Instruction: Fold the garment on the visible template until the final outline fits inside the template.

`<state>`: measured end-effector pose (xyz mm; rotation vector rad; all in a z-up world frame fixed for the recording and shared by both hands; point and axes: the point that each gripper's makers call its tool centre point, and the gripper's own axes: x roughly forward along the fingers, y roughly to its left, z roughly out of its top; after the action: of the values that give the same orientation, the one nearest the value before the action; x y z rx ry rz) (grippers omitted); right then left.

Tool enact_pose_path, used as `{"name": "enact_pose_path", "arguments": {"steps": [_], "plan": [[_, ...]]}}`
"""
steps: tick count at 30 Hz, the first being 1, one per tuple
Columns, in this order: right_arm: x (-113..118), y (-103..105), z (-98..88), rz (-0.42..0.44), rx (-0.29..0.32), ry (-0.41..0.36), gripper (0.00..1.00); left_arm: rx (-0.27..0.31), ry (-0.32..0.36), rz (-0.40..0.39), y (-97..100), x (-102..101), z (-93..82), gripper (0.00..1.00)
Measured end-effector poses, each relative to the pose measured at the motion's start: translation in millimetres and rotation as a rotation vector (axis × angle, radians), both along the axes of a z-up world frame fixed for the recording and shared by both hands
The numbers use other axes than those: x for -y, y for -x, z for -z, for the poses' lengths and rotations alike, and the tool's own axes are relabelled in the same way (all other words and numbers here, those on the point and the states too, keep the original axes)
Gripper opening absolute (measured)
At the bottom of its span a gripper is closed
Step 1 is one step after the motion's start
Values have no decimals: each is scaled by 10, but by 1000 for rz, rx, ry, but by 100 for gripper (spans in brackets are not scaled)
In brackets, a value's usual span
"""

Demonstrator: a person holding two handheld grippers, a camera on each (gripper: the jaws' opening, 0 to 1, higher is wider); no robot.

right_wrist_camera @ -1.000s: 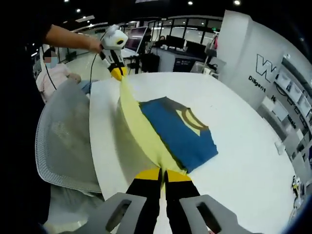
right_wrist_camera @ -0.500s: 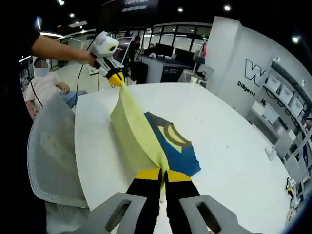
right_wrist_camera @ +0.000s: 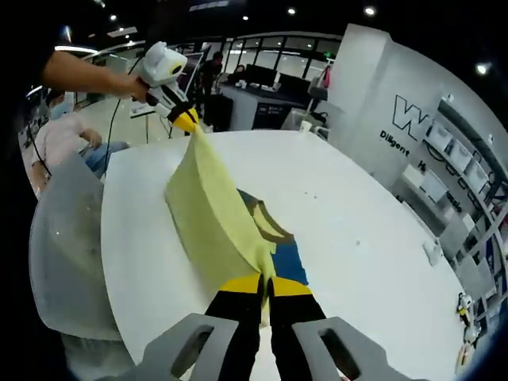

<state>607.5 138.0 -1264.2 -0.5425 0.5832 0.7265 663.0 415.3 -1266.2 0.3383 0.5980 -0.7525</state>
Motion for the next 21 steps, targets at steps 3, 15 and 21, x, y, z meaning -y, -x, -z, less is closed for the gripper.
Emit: {"name": "enact_pose_path", "arguments": {"steps": [3, 15, 21], "plan": [[-1, -85, 13, 4, 2, 3, 0, 6, -3, -4, -57, 8, 5, 1], [77, -447, 189, 65, -10, 19, 0, 43, -29, -18, -353, 31, 80, 2], [86, -598, 353, 79, -35, 32, 0, 24, -40, -36, -475, 35, 198, 2]]}}
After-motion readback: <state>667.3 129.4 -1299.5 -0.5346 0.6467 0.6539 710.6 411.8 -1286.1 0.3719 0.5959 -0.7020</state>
